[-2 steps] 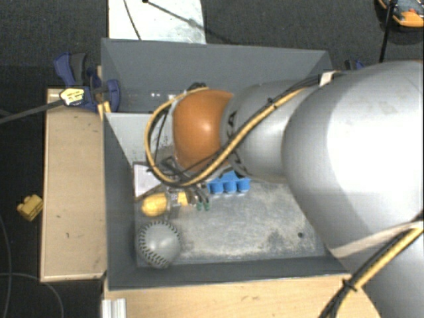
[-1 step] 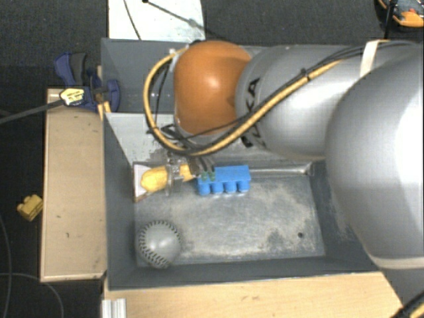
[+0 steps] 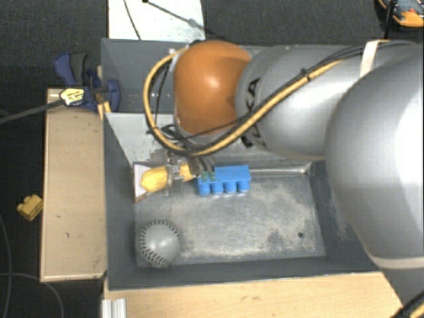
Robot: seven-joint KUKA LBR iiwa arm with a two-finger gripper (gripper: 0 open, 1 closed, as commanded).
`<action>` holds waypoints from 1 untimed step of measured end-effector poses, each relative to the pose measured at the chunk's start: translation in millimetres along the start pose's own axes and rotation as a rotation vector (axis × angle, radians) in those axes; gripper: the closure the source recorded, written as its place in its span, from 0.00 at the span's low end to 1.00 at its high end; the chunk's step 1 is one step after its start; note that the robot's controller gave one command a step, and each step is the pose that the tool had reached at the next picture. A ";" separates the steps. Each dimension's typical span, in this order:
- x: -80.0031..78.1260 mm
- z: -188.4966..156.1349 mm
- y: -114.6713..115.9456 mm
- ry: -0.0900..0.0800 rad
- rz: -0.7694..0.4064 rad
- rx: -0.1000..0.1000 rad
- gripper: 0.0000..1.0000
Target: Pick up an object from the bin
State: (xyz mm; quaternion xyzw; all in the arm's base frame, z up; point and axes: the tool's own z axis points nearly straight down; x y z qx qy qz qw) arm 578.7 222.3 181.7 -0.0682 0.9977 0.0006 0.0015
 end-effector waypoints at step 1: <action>3.0 -45.3 7.7 0.002 0.000 0.001 1.00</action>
Offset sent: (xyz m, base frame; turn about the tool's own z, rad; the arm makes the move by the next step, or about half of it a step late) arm 0.0041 -0.0032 0.0725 -0.0188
